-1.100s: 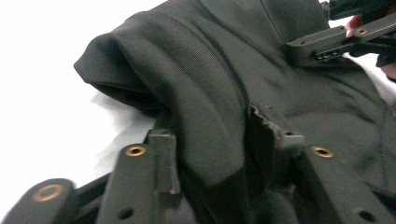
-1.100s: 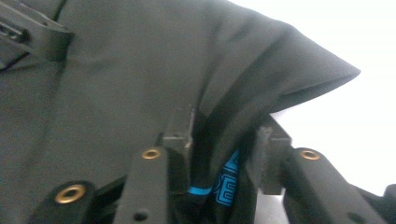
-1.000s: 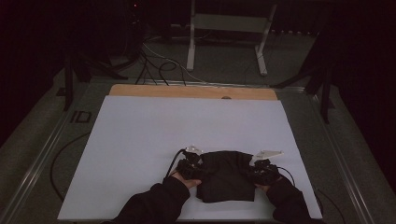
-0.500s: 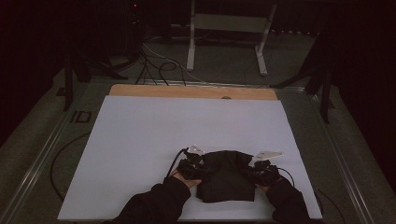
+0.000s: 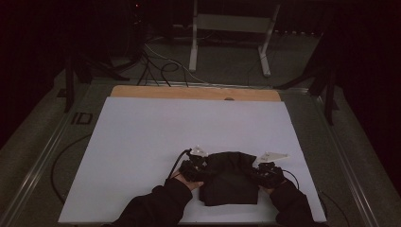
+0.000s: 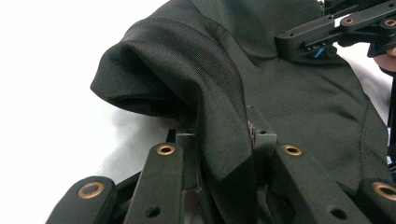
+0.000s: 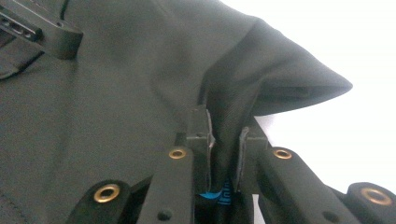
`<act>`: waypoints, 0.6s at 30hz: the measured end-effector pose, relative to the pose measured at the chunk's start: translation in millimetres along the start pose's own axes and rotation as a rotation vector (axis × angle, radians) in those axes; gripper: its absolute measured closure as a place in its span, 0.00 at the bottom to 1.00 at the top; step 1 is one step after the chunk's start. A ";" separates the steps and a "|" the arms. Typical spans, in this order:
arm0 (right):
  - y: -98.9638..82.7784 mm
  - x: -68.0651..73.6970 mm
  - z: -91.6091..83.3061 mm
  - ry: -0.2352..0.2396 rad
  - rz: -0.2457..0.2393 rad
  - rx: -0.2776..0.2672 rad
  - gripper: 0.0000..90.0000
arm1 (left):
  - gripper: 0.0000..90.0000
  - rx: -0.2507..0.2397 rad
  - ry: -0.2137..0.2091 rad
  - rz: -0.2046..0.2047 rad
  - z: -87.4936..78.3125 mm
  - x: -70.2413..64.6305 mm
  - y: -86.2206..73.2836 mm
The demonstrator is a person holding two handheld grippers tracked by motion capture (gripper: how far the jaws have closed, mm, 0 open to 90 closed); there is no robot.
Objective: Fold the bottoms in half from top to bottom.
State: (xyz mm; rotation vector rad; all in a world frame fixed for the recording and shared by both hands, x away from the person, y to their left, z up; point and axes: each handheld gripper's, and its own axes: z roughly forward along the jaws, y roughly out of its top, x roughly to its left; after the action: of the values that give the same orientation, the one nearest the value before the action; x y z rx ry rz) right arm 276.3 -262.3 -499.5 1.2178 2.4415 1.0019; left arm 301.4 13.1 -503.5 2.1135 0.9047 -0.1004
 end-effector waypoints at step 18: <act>10.7 3.6 -12.2 -0.015 -0.014 -0.056 0.89 | 0.82 -0.016 0.010 0.052 -15.3 -4.4 13.7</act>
State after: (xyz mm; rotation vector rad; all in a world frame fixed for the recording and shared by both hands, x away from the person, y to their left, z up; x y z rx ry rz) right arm 274.7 -260.8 -483.0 1.1844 2.3910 1.0462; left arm 303.5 15.9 -482.8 2.1227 0.8531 -0.0556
